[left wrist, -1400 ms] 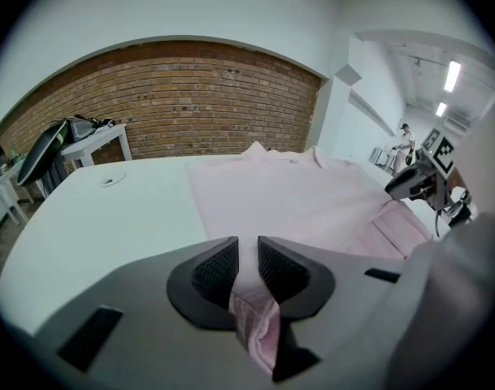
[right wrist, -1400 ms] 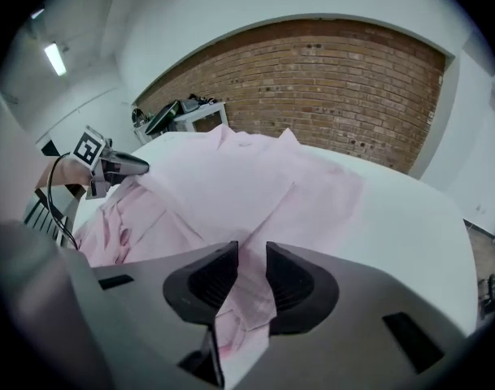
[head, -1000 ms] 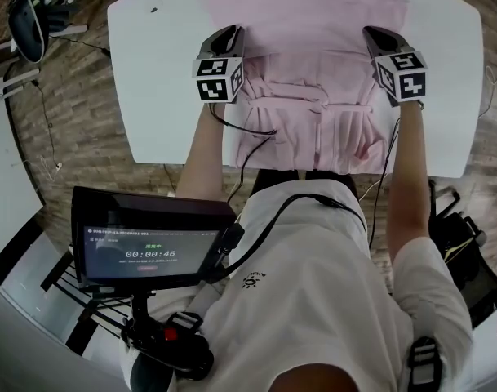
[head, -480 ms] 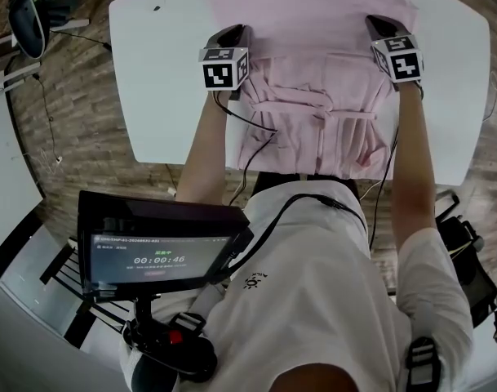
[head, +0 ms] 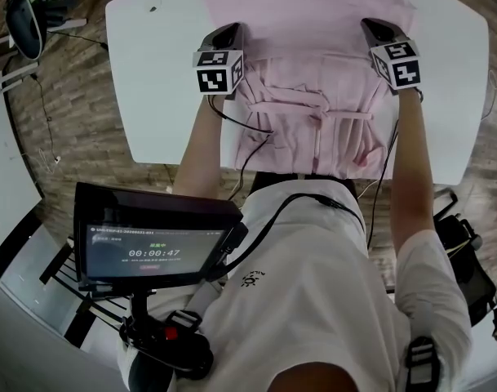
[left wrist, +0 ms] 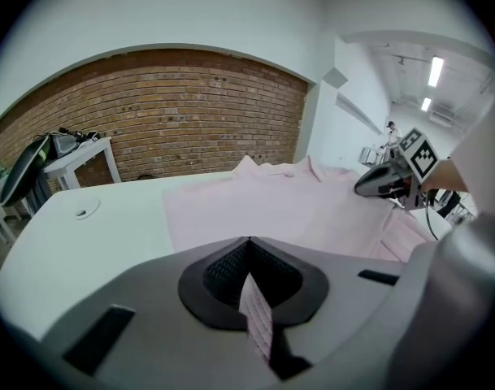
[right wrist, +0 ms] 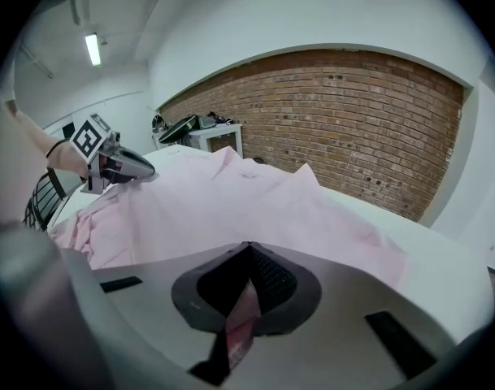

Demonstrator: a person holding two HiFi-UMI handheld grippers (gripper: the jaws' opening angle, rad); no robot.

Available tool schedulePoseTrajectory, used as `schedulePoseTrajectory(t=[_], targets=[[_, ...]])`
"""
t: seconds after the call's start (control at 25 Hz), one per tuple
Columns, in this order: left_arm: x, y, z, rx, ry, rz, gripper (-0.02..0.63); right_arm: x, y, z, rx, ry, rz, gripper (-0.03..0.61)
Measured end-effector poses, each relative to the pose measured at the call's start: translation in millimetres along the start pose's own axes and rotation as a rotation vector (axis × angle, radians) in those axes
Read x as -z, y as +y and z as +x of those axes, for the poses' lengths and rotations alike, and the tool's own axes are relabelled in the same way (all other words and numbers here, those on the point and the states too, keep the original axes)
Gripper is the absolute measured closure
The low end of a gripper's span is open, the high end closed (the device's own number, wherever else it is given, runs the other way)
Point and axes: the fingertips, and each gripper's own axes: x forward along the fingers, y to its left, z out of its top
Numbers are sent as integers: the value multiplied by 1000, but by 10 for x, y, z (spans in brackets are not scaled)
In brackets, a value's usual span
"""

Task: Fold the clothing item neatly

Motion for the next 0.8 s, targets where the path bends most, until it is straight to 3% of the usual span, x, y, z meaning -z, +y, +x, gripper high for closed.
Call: schedulePoseTrajectory(t=[0.16, 0.4, 0.68, 0.8], targets=[[-8, -17, 81, 37, 37, 7, 611, 7, -2, 62, -13, 23, -3, 575], [76, 34, 137, 14, 91, 0, 611, 6, 18, 82, -19, 25, -8, 575], [-244, -12, 36, 88, 18, -16, 611, -357, -109, -134, -20, -128, 48, 575], [-465, -20, 57, 118, -18, 32, 611, -528, -138, -147, -27, -167, 37, 575]])
